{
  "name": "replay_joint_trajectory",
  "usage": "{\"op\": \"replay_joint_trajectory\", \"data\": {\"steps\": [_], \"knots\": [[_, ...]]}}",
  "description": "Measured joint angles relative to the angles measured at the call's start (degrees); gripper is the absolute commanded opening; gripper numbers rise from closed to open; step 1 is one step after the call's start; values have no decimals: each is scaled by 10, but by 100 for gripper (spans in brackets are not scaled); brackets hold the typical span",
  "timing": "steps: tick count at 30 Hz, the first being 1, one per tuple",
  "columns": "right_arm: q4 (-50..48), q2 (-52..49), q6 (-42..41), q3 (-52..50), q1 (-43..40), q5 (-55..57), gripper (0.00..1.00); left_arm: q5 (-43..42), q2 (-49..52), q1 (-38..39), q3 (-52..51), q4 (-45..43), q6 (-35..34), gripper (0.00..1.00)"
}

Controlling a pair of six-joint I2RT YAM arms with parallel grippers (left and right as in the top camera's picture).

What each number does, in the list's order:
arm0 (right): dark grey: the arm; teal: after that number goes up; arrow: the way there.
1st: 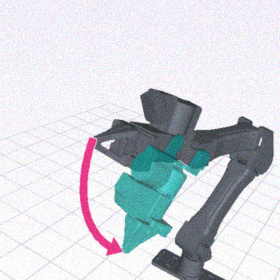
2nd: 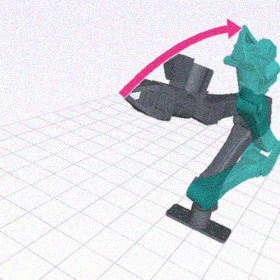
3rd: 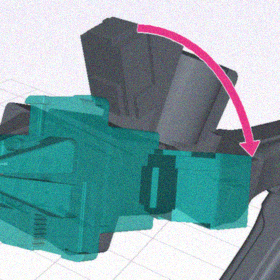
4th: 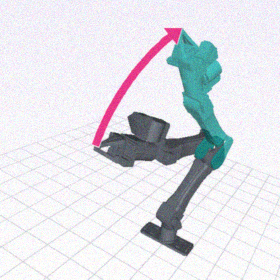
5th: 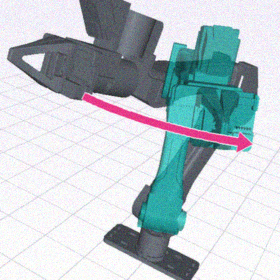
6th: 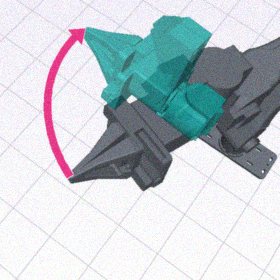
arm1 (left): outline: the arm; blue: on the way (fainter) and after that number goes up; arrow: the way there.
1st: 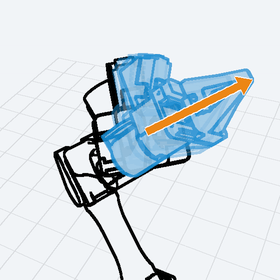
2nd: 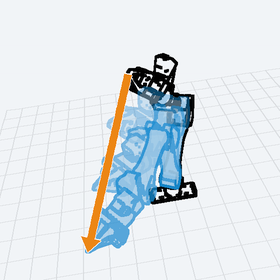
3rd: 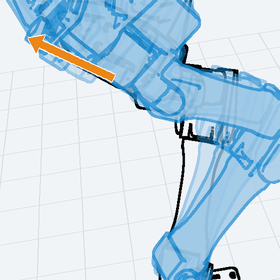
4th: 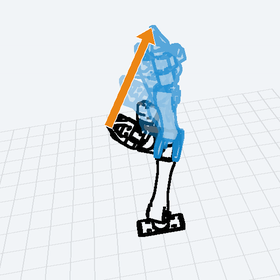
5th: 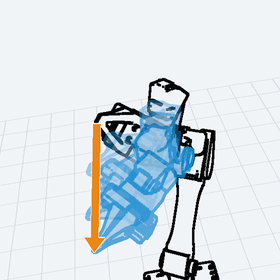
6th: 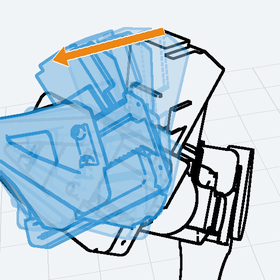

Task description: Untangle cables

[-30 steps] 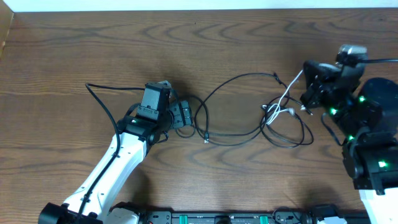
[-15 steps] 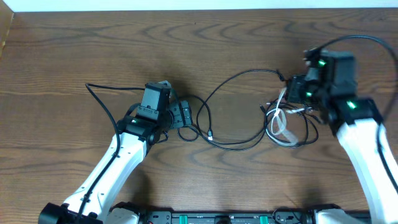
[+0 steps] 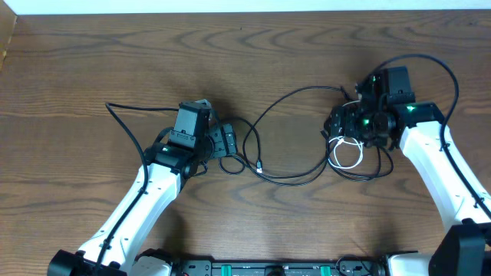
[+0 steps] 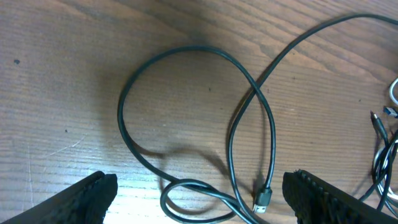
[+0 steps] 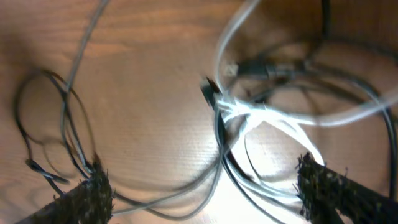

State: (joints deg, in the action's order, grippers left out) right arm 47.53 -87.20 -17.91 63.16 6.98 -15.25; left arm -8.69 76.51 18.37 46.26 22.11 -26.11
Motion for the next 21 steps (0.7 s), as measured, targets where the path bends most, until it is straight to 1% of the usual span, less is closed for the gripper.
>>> {"op": "replay_joint_trajectory", "data": {"steps": [2, 4, 7, 9, 12, 15, 17, 20, 21], "knots": [[42, 2, -10, -1, 0, 23, 88, 0, 0, 0, 0, 0, 0, 91], [57, 3, -25, -5, 0, 44, 87, 0, 0, 0, 0, 0, 0, 92], [55, 5, -41, -33, 0, 61, 85, 0, 0, 0, 0, 0, 0, 91], [30, 5, -49, -63, 0, 70, 78, 0, 0, 0, 0, 0, 0, 91], [-40, 5, -49, -110, 0, 76, 71, 0, 0, 0, 0, 0, 0, 91], [-86, 5, -38, -140, 0, 80, 60, 0, 0, 0, 0, 0, 0, 91], [-99, 5, -30, -148, 0, 82, 51, 0, 0, 0, 0, 0, 0, 91], [-114, 5, -19, -149, 0, 84, 34, 0, 0, 0, 0, 0, 0, 91], [-118, 5, -18, -149, 0, 85, 31, 0, 0, 0, 0, 0, 0, 91]]}}
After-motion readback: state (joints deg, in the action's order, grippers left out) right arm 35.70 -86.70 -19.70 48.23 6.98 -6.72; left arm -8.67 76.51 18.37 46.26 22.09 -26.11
